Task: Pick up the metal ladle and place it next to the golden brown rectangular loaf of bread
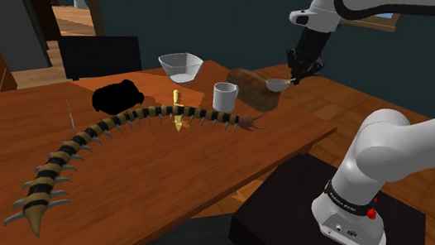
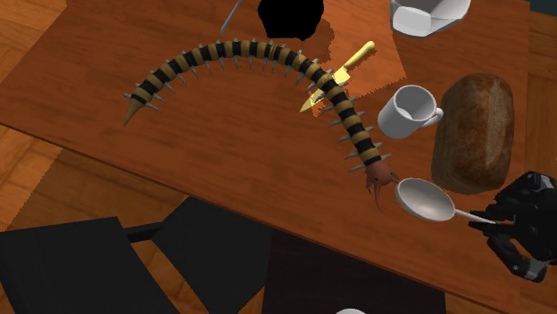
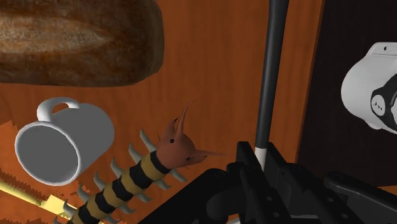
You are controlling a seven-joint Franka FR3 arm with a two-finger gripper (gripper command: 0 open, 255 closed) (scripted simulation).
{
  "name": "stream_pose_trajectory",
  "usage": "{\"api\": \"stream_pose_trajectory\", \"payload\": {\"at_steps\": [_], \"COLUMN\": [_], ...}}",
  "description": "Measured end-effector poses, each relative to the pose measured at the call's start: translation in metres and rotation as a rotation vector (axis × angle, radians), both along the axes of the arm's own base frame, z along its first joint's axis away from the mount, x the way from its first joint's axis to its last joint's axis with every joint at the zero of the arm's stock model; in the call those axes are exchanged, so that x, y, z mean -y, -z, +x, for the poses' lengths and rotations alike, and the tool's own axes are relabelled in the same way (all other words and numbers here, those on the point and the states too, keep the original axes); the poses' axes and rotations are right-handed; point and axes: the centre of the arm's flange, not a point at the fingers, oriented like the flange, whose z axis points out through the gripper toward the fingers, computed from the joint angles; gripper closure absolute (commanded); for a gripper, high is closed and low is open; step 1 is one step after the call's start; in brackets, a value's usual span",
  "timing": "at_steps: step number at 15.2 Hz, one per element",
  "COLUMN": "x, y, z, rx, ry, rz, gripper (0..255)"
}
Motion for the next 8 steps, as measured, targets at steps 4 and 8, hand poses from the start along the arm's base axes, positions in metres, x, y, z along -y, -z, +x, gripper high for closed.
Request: {"api": "stream_pose_trajectory", "payload": {"at_steps": [4,8], "x": [0.048,0.079], "y": [0.002,0.008], "z": [-0.024,-0.04], "rx": [0.0,-0.001], "ry": [0.0,0.0], "rz": [0.001,0.0], "gripper": [255,255]}}
